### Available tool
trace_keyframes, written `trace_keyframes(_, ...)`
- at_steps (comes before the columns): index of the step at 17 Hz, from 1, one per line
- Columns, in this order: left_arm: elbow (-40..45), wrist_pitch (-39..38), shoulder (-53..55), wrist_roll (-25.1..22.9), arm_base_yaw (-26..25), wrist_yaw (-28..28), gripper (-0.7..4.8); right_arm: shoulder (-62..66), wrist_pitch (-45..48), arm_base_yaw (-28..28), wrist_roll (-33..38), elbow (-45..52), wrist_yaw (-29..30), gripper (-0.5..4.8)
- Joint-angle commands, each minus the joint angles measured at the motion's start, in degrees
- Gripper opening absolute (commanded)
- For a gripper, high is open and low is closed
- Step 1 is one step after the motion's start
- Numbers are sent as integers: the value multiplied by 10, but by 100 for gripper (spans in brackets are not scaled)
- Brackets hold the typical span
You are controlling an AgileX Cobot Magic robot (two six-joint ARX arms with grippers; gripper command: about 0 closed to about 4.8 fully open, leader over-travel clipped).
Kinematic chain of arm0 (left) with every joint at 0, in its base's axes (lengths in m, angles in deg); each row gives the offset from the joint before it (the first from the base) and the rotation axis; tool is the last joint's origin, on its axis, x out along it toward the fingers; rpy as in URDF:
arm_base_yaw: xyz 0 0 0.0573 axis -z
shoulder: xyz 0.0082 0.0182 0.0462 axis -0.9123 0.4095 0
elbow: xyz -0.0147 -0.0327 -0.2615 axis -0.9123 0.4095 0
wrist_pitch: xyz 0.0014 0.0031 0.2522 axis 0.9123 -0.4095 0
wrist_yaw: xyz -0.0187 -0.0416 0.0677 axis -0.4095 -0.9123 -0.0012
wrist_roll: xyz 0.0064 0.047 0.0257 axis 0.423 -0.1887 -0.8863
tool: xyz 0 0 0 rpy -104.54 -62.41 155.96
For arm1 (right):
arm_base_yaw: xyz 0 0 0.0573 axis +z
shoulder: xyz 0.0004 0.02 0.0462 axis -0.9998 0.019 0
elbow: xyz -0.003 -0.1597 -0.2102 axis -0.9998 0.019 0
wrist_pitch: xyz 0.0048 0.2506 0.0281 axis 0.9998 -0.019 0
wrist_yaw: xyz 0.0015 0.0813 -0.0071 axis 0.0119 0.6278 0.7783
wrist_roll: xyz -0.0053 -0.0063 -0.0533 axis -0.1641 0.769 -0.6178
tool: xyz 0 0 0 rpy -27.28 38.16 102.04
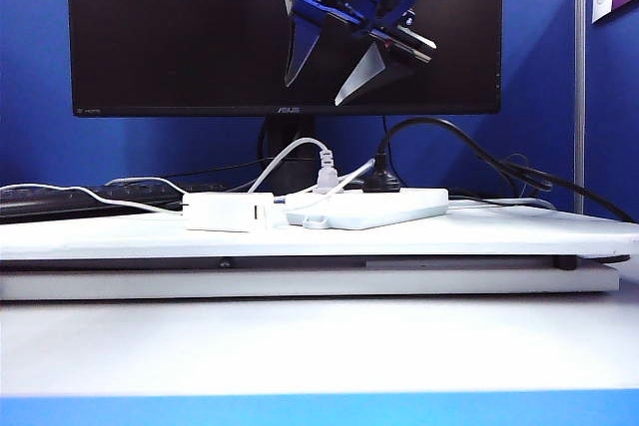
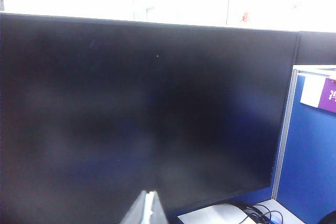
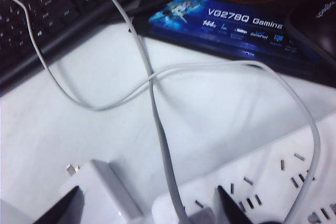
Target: Unplug the white charger from the socket, then place it next to the socket.
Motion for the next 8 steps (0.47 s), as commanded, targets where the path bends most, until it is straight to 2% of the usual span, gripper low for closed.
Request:
trace_keyframes(1,-2,7,-2,0,0,0,-5,-34,-5,2,-42,-3,4,284)
trace_keyframes(4,-2,7,-2,0,0,0,-5,-47,-50,3,-123,-3,103,15)
trace_keyframes(5,-2,7,-2,0,0,0,-5,-47,-69,3,-127,-3,102,-6)
trace_keyframes(7,-2,8,-9,0,0,0,-5,-59,-99,3,-183,-3,104,-6)
trace_keyframes(8,-2,7,-14,0,0,0,-5,-71,-99,3,-186,-3,104,-6)
